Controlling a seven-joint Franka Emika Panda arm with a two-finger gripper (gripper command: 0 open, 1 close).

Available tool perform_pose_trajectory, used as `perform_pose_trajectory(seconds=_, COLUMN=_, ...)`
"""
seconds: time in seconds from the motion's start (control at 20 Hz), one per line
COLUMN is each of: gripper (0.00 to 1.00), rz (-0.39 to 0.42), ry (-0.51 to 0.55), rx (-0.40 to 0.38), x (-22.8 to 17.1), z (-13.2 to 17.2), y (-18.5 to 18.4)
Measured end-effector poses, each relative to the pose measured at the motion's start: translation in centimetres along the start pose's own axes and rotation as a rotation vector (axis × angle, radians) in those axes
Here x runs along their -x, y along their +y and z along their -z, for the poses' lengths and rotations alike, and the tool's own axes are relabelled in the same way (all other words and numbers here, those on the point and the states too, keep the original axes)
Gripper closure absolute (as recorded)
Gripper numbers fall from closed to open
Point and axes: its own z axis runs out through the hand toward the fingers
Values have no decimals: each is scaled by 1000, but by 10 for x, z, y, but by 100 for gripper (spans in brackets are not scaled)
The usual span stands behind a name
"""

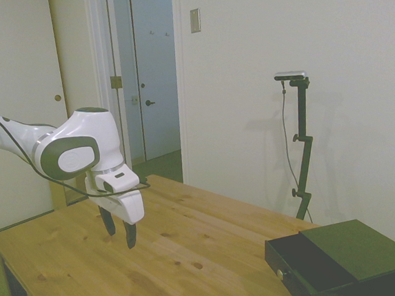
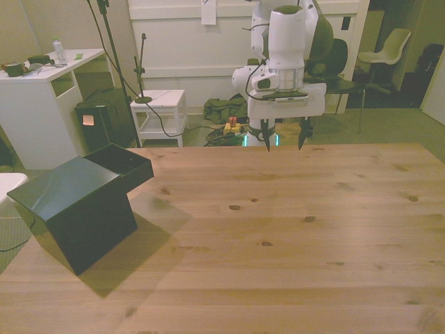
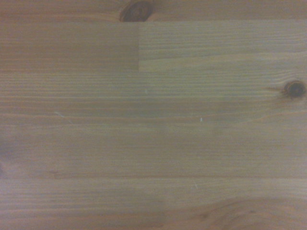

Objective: Close the top drawer

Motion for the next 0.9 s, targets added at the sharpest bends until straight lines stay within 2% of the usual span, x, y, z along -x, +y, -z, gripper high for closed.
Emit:
perform_pose_trajectory(seconds=0.15, gripper=0, rz=-11, ry=8, rx=4, x=-2, z=-1, y=0)
perform_pose_trajectory(seconds=0.45, gripper=0, rz=-264, ry=64, rx=-11, x=-53, z=2, y=32)
perform_pose_trajectory(seconds=0.65, gripper=0, rz=-373, ry=117, rx=-22, x=-97, z=10, y=62)
perform_pose_trajectory(seconds=0.9, gripper=0, rz=-499, ry=149, rx=-30, x=-171, z=17, y=96)
